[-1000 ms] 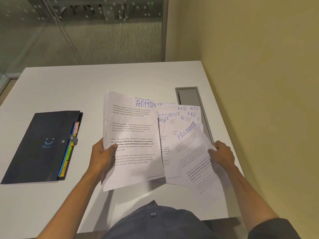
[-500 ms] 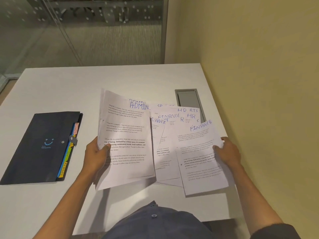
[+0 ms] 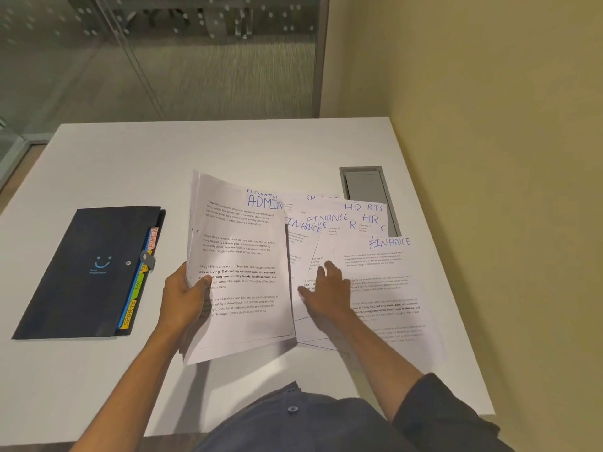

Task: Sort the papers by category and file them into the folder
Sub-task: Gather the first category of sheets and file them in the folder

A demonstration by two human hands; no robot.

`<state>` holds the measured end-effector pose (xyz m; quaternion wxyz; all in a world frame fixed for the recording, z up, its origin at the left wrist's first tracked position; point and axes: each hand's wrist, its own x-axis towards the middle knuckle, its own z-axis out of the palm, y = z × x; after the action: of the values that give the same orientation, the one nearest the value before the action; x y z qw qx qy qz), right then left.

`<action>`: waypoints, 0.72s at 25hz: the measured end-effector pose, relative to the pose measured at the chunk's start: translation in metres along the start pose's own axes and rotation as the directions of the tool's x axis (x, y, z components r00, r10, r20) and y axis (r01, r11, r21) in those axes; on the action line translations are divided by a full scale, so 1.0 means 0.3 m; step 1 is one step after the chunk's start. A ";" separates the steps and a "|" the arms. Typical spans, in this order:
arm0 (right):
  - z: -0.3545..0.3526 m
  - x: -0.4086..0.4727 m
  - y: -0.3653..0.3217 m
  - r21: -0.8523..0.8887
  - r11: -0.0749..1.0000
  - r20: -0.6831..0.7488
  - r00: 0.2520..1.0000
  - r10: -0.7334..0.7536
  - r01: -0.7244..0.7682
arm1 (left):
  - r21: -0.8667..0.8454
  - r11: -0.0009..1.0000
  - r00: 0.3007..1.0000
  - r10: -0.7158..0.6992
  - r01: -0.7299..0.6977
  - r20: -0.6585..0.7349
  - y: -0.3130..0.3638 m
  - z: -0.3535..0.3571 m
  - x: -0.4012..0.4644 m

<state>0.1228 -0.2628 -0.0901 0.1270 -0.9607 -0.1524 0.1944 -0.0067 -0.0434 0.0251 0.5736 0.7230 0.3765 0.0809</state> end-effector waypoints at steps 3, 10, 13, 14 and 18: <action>0.018 0.047 -0.042 -0.031 1.000 0.054 0.998 0.008 -0.006 | 0.008 1.000 1.000 -0.008 0.008 -0.016 -0.008 -0.014 -0.002; 0.077 0.077 -0.083 -0.042 0.988 0.122 0.983 -0.141 0.147 | 0.037 0.998 0.998 -0.050 0.052 -0.036 -0.038 -0.056 -0.002; 0.076 0.080 -0.083 -0.069 0.974 0.164 0.965 -0.203 0.216 | 0.034 0.998 0.998 -0.053 0.054 -0.033 -0.033 -0.067 0.008; 0.075 0.080 -0.080 -0.062 0.974 0.137 0.969 -0.206 0.216 | 0.035 0.998 0.998 -0.049 0.051 -0.032 -0.028 -0.068 0.011; 0.056 0.086 -0.057 0.071 0.989 -0.037 0.992 -0.124 0.126 | 0.047 0.997 0.998 -0.058 0.059 -0.023 -0.017 -0.062 0.018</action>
<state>0.1345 -0.2350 -0.1085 0.1764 -0.9470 -0.2031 0.1757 -0.0153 -0.0253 0.0251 0.5541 0.7243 0.4055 0.0629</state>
